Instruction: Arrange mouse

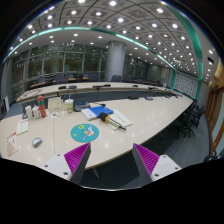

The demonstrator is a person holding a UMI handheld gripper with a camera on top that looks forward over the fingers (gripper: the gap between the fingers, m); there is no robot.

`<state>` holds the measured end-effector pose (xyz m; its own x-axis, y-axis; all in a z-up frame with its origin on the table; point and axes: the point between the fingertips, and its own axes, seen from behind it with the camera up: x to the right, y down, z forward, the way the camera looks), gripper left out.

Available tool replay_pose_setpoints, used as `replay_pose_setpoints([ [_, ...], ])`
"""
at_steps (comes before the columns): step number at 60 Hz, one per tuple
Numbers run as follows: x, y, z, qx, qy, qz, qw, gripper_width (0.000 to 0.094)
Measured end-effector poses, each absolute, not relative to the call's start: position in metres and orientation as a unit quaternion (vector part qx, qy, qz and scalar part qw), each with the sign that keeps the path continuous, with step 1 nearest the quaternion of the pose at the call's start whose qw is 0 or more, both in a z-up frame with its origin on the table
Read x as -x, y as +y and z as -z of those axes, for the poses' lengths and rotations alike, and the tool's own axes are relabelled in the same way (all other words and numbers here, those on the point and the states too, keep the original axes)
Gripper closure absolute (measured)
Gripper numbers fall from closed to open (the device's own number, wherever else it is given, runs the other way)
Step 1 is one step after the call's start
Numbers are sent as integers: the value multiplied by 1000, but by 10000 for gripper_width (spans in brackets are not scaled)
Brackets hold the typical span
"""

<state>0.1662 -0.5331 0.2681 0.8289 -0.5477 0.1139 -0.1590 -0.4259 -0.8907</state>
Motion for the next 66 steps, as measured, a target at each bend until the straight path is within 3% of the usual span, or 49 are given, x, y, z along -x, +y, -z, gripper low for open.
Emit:
replay_pose_setpoints([
  [13,-151,-524,-235,835,212,184,473,79],
  [29,-54,-478,-139,869,170,142,442,83],
  [46,116,-349,-46,887,110,31,447,85],
  [66,194,-189,1,889,79,1,452,79],
])
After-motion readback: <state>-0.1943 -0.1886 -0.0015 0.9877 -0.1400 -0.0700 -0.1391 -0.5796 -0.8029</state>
